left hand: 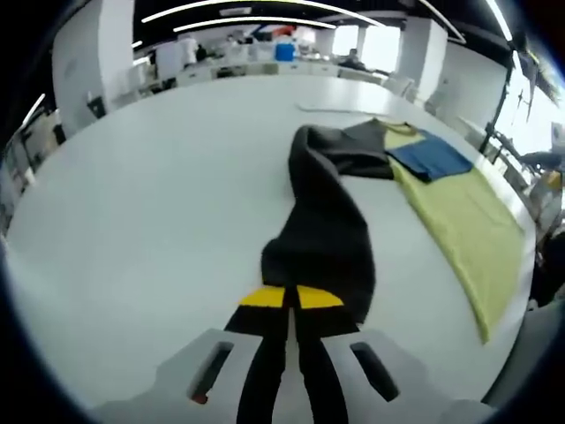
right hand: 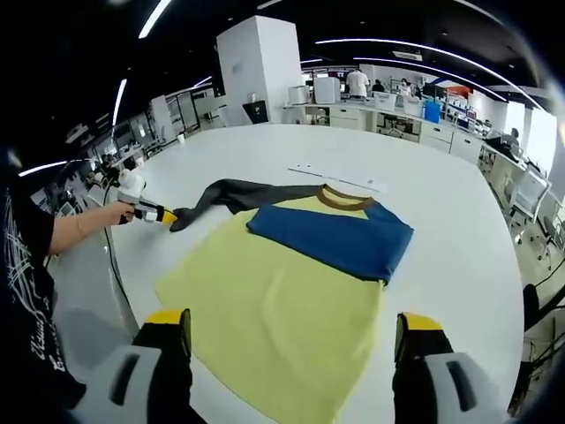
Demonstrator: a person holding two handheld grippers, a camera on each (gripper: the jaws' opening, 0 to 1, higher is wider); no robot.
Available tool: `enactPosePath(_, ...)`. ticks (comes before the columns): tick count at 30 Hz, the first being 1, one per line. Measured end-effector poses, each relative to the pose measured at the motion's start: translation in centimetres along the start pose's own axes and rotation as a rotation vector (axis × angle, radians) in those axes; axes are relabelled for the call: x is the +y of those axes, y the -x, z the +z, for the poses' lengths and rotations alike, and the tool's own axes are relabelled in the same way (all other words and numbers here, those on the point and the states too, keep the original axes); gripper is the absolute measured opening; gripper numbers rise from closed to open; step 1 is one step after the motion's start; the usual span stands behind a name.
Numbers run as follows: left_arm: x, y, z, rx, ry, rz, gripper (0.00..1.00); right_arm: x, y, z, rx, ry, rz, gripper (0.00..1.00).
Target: Fold the garment on the visible template until the final outline fits inside the template.
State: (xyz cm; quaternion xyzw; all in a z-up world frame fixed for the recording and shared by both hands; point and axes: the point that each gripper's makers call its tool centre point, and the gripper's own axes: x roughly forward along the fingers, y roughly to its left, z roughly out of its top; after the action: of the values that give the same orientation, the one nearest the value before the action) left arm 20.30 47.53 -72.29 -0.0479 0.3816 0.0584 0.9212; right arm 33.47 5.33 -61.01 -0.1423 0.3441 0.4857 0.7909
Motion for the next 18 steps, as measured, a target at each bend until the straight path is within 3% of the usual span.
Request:
enactPosePath(12,0.9,1.2,0.6,-0.024,-0.014,0.032,0.00,0.5,-0.4,-0.4,0.017,0.013,0.010,0.95)
enactPosePath(18,2.2,2.2,2.1,-0.076,-0.074,0.063,0.00,0.8,-0.3,-0.3,0.018,0.025,0.018,0.97)
